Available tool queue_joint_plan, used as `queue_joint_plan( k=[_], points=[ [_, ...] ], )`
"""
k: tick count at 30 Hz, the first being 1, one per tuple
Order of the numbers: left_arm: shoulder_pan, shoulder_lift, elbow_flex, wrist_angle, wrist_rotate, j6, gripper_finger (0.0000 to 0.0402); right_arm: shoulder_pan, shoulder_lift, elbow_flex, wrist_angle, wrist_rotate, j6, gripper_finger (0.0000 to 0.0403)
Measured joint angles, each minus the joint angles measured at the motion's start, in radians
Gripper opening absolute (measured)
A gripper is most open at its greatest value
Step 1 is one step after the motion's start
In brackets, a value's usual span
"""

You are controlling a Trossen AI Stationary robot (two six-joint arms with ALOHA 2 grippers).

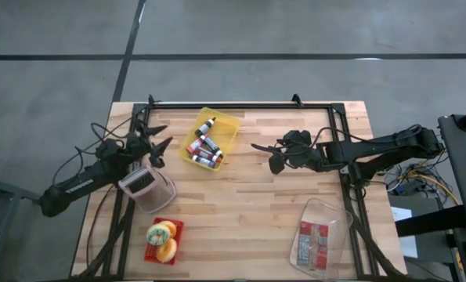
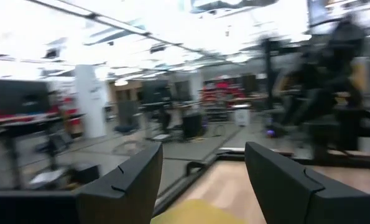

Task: Pick & Place Food Item
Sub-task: Return to Home Position

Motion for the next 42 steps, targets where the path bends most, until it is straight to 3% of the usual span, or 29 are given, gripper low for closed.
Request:
queue_joint_plan(
  k=[5,8,36,42],
  points=[
    [0.0,0.0,0.0,-0.013,-0.136,-0.016,0.0232,0.0,0.0,0.0,0.0,0.0,0.0,0.0203],
    [0.0,0.0,0.0,-0.022,-0.158,-0.017,0.0232,0.0,0.0,0.0,0.0,0.0,0.0,0.0203],
    [0.0,0.0,0.0,-0.069,-0.159,-0.012,0.0232,0.0,0.0,0.0,0.0,0.003,-0.004,0.0203],
    [0.0,0.0,0.0,-0.068,-0.159,-0.012,0.0232,0.0,-0.001,-0.027,0.015,0.134,-0.155,0.0203]
  ],
)
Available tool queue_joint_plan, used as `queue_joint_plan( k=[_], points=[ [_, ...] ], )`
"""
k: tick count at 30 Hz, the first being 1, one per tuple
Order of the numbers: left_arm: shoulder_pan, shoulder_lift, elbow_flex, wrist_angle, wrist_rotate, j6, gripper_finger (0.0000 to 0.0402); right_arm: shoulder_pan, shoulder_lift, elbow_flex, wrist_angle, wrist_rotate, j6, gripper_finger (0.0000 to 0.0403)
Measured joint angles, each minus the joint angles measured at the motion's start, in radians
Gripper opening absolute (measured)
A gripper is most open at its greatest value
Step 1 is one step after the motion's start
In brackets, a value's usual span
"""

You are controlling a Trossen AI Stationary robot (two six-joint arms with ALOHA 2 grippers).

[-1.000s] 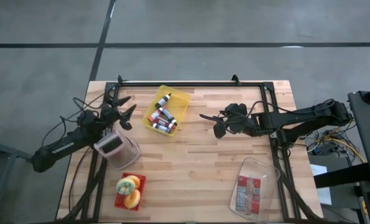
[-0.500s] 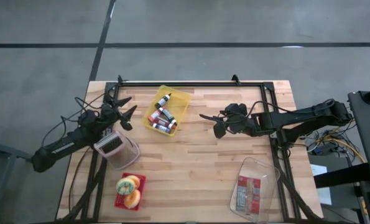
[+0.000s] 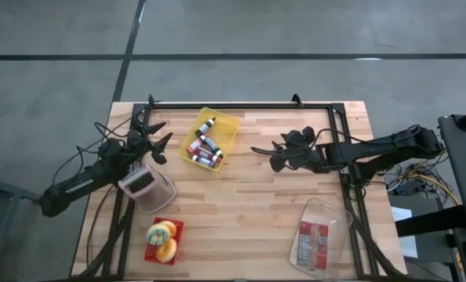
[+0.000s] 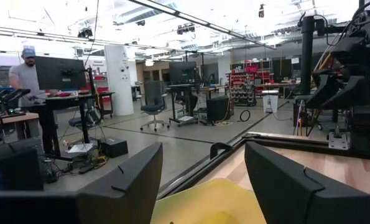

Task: Pick & Place Food Item
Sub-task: Return to Home Position

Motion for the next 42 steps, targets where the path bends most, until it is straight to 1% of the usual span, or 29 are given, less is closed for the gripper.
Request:
queue_joint_plan(
  k=[1,3,7,11,15,17,22,26,28,30,32,35,42],
  points=[
    [0.0,0.0,0.0,0.0,0.0,0.0,0.0232,0.0,-0.007,-0.011,0.006,0.023,0.001,0.0203],
    [0.0,0.0,0.0,0.0,0.0,0.0,0.0232,-0.001,-0.034,-0.033,0.009,0.032,0.023,0.0203],
    [0.0,0.002,0.0,0.0,0.0,0.0,0.0232,0.015,-0.098,-0.1,0.027,0.026,0.027,0.0203],
    [0.0,0.002,0.0,0.0,0.0,0.0,0.0232,0.049,-0.195,-0.217,0.193,0.025,-0.056,0.0203],
    [0.0,0.002,0.0,0.0,0.0,0.0,0.0232,0.07,-0.325,-0.369,0.38,0.021,-0.123,0.0203],
    [0.0,0.002,0.0,0.0,0.0,0.0,0.0232,0.072,-0.405,-0.441,0.44,0.02,-0.134,0.0203],
    [0.0,0.002,0.0,0.0,0.0,0.0,0.0232,0.072,-0.61,-0.588,0.538,0.018,-0.147,0.0203],
    [0.0,0.002,0.0,0.0,0.0,0.0,0.0232,0.072,-0.745,-0.671,0.563,0.013,-0.176,0.0203],
    [0.0,0.002,0.0,0.0,0.0,0.0,0.0232,0.072,-0.807,-0.714,0.631,0.008,-0.21,0.0203],
    [0.0,0.002,0.0,0.0,0.0,0.0,0.0232,0.072,-0.865,-0.765,0.737,-0.035,-0.274,0.0203],
    [0.0,0.002,0.0,0.0,0.0,0.0,0.0232,0.072,-0.918,-0.819,0.85,-0.101,-0.348,0.0203],
    [0.0,0.002,0.0,0.0,0.0,0.0,0.0232,0.072,-0.99,-0.819,0.821,-0.13,-0.379,0.0203],
    [0.0,0.002,0.0,0.0,0.0,0.0,0.0232,0.072,-1.106,-0.82,0.684,-0.133,-0.395,0.0203]
  ],
)
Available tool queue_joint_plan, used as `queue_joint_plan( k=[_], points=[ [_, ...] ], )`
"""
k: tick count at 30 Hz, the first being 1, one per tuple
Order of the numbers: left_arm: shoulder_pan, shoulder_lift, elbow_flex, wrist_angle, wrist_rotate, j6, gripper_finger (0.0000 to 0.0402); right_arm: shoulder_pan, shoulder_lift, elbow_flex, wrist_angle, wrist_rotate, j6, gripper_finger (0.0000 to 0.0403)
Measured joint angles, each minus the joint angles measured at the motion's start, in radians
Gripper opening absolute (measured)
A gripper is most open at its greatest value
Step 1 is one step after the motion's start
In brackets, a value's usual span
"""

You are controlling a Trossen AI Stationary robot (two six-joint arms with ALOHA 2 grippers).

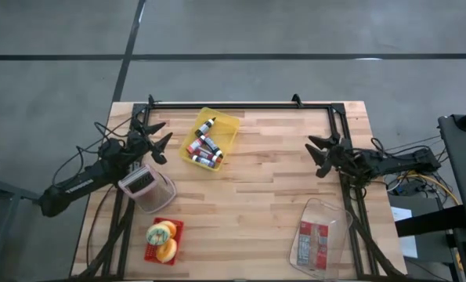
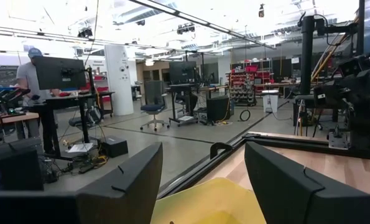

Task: Pick & Place Food Item
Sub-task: Return to Home Position

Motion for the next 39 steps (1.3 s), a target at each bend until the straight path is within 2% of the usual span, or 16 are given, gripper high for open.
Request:
queue_joint_plan(
  k=[7,21,27,34,39],
  points=[
    [0.0,0.0,0.0,0.0,0.0,0.0,0.0232,0.0,-0.097,0.0,-0.082,0.0,-0.017,0.0203],
    [0.0,0.0,0.0,0.0,0.0,0.0,0.0232,0.0,-0.091,0.0,-0.115,-0.061,-0.089,0.0203],
    [0.0,0.0,0.0,0.0,0.0,0.0,0.0232,0.0,-0.073,0.0,-0.119,-0.06,-0.035,0.0203],
    [0.0,0.0,0.0,0.0,0.0,0.0,0.0232,0.0,-0.052,0.0,-0.129,-0.052,-0.241,0.0203],
    [0.0,0.0,0.0,0.0,0.0,0.0,0.0232,0.0,-0.048,0.0,-0.129,-0.052,-0.261,0.0203]
  ],
)
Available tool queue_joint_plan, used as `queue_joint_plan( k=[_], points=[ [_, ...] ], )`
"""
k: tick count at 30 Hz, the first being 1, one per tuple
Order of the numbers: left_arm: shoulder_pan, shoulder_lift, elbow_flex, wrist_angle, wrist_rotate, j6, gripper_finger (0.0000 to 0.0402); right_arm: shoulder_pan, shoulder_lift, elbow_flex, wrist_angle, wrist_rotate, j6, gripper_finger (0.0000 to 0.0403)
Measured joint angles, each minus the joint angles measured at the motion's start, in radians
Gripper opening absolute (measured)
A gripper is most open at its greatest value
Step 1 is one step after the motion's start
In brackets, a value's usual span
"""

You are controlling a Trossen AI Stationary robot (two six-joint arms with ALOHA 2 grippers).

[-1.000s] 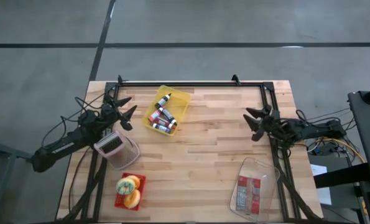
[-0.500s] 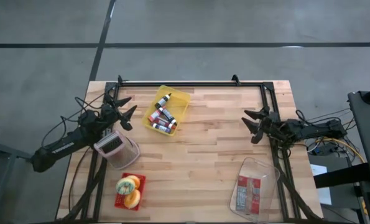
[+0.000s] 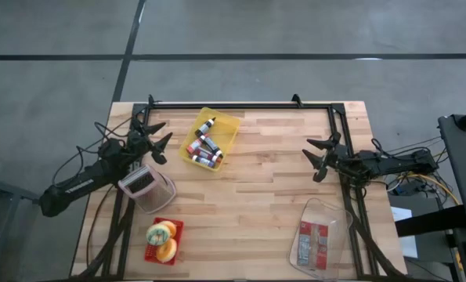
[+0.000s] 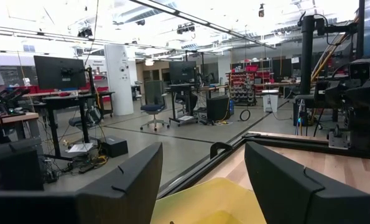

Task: Pick & Place Food Item
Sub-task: Return to Home Position

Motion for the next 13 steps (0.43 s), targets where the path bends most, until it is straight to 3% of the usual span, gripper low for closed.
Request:
queue_joint_plan(
  k=[13],
  points=[
    [0.0,0.0,0.0,0.0,0.0,0.0,0.0232,0.0,0.0,0.0,0.0,0.0,0.006,0.0203]
  ],
)
